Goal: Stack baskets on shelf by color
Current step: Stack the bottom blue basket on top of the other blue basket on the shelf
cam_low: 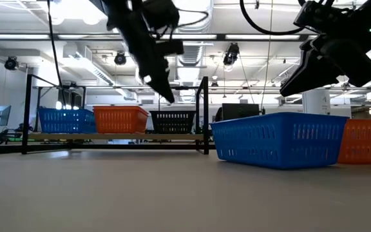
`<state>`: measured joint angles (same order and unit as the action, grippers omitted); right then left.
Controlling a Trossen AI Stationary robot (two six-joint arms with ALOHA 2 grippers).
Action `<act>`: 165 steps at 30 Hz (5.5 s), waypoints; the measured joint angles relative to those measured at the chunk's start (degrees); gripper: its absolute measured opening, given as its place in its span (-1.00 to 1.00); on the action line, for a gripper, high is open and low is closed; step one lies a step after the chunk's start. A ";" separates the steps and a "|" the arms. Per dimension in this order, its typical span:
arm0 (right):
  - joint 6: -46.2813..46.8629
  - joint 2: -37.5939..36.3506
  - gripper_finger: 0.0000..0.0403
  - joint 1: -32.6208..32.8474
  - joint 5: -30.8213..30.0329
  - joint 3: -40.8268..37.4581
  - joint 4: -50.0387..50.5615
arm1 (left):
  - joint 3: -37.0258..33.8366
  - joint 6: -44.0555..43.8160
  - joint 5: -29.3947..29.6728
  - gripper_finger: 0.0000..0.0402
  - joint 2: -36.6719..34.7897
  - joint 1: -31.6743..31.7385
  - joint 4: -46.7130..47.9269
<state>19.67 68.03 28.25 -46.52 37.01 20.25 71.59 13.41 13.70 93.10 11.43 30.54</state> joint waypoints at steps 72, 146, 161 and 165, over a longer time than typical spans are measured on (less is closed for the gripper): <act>16.38 -5.97 -0.76 18.51 -7.63 6.76 20.17 | 26.28 -27.98 -4.26 -0.41 33.68 -26.87 -15.21; 16.28 -5.99 -0.76 18.49 -9.07 4.72 17.57 | -26.60 -6.44 24.26 -1.00 -33.10 -8.67 31.79; 16.29 -5.99 -0.76 18.49 -9.04 4.72 17.55 | -26.73 -0.84 17.98 -1.00 -36.08 -3.72 26.95; 16.29 -5.99 -0.76 18.49 -9.05 4.72 17.53 | -26.75 -0.90 17.96 -0.97 -36.68 -3.51 26.96</act>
<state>35.97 62.04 46.74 -55.57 41.74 37.78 44.84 12.51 31.66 56.42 7.92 57.49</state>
